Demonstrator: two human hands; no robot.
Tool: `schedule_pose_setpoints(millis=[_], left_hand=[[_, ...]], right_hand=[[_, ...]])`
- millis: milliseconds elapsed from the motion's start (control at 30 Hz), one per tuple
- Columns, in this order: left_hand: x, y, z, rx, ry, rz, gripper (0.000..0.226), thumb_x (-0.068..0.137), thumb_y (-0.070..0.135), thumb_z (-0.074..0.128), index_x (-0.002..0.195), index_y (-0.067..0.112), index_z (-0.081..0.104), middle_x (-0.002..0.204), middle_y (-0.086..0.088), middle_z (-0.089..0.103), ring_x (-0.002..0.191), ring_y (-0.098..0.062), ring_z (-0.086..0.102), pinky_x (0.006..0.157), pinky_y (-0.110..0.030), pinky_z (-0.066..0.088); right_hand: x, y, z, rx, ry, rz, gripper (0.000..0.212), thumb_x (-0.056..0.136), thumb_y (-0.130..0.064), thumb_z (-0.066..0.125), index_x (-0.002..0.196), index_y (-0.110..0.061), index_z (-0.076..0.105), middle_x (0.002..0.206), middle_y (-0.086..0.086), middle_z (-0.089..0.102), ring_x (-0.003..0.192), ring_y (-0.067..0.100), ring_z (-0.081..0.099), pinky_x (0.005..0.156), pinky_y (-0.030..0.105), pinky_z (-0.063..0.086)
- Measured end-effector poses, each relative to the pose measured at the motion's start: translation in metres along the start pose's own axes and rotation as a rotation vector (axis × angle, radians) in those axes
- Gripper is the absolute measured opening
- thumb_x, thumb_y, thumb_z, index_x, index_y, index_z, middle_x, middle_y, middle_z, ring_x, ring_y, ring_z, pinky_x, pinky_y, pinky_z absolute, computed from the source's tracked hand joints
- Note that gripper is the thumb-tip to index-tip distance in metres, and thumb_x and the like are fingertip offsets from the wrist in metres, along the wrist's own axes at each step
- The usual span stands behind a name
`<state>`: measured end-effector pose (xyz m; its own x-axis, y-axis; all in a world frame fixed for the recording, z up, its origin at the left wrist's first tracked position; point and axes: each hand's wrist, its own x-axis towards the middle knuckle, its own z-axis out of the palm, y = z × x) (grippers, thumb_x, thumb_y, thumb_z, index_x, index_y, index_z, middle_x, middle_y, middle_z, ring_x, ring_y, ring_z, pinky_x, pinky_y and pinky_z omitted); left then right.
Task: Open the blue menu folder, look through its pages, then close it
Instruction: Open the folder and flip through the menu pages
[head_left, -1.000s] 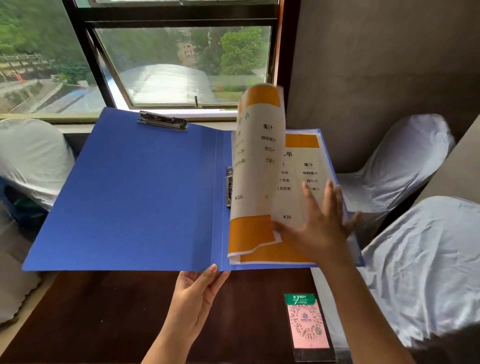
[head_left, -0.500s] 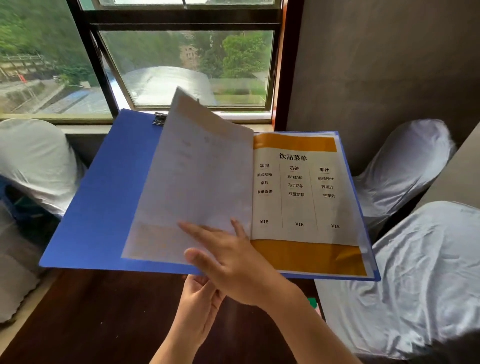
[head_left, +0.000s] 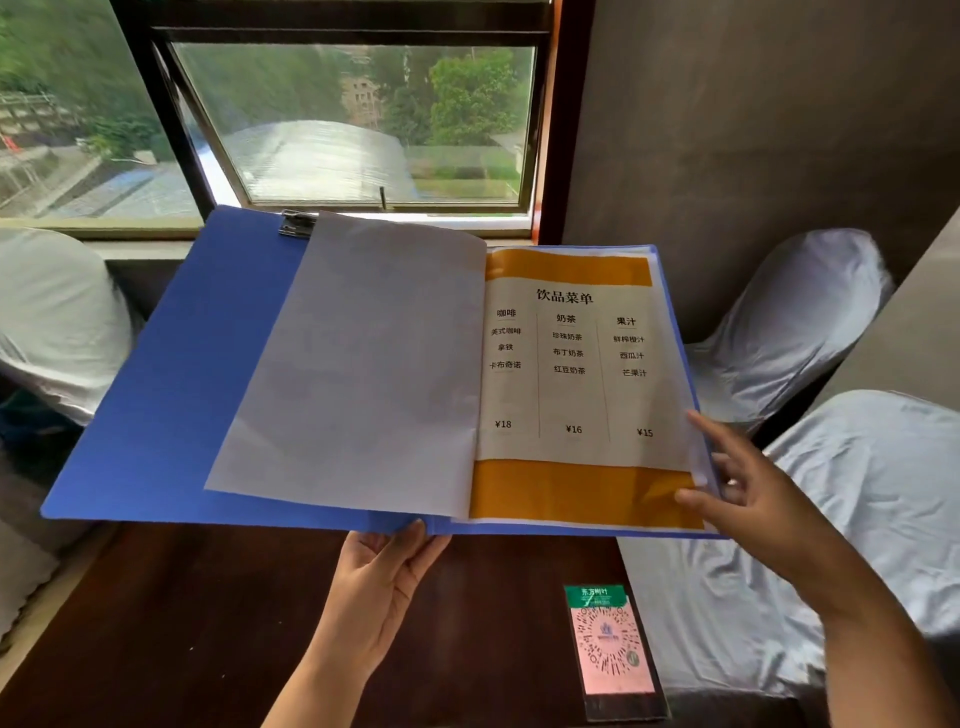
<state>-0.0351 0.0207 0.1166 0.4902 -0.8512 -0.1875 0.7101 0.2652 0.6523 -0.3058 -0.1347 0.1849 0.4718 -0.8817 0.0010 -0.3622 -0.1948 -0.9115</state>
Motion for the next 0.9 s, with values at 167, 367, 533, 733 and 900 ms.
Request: schedule_pose_setpoints(millis=[167, 367, 533, 733, 900], left_hand=[[0.002, 0.004, -0.001, 0.018, -0.025, 0.023, 0.030, 0.068, -0.004, 0.055, 0.095, 0.008, 0.058, 0.082, -0.006, 0.077, 0.083, -0.023, 0.073, 0.059, -0.028, 0.059], [0.002, 0.006, -0.005, 0.021, -0.045, 0.032, 0.030, 0.069, -0.003, 0.055, 0.094, 0.011, 0.062, 0.085, -0.006, 0.077, 0.084, -0.023, 0.073, 0.060, -0.028, 0.059], [0.004, 0.006, -0.008, 0.002, -0.032, 0.037, 0.034, 0.069, -0.003, 0.056, 0.100, 0.011, 0.060, 0.089, -0.006, 0.077, 0.089, -0.025, 0.072, 0.062, -0.030, 0.060], [0.005, 0.005, -0.008, 0.016, -0.014, 0.035, 0.033, 0.070, -0.002, 0.056, 0.100, 0.011, 0.060, 0.091, -0.007, 0.075, 0.088, -0.024, 0.072, 0.063, -0.031, 0.060], [0.001, 0.003, -0.006, 0.001, -0.008, 0.017, 0.033, 0.069, -0.003, 0.056, 0.098, 0.011, 0.058, 0.086, -0.007, 0.076, 0.084, -0.024, 0.073, 0.060, -0.031, 0.060]], right_hand=[[-0.001, 0.010, -0.004, 0.148, 0.024, -0.094, 0.045, 0.077, -0.006, 0.067, 0.110, -0.037, 0.066, 0.102, -0.007, 0.073, 0.091, 0.006, 0.068, 0.069, 0.016, 0.055], [0.003, 0.007, 0.008, 0.028, 0.197, -0.204, 0.029, 0.078, -0.007, 0.068, 0.080, -0.036, 0.072, 0.081, -0.014, 0.074, 0.077, 0.006, 0.068, 0.065, 0.009, 0.052], [0.003, -0.011, 0.022, -0.228, 0.468, -0.304, 0.024, 0.075, -0.001, 0.071, 0.074, -0.023, 0.065, 0.115, 0.011, 0.053, 0.102, 0.020, 0.053, 0.072, 0.010, 0.048], [-0.006, -0.050, 0.042, 0.076, 0.495, -0.378, 0.017, 0.082, -0.014, 0.062, 0.092, -0.027, 0.061, 0.101, -0.018, 0.067, 0.093, 0.009, 0.064, 0.069, 0.009, 0.050], [-0.001, -0.068, 0.075, 1.076, 0.050, -0.204, 0.051, 0.084, -0.044, 0.040, 0.133, -0.031, 0.042, 0.112, -0.003, 0.071, 0.109, 0.015, 0.063, 0.088, 0.037, 0.053]])
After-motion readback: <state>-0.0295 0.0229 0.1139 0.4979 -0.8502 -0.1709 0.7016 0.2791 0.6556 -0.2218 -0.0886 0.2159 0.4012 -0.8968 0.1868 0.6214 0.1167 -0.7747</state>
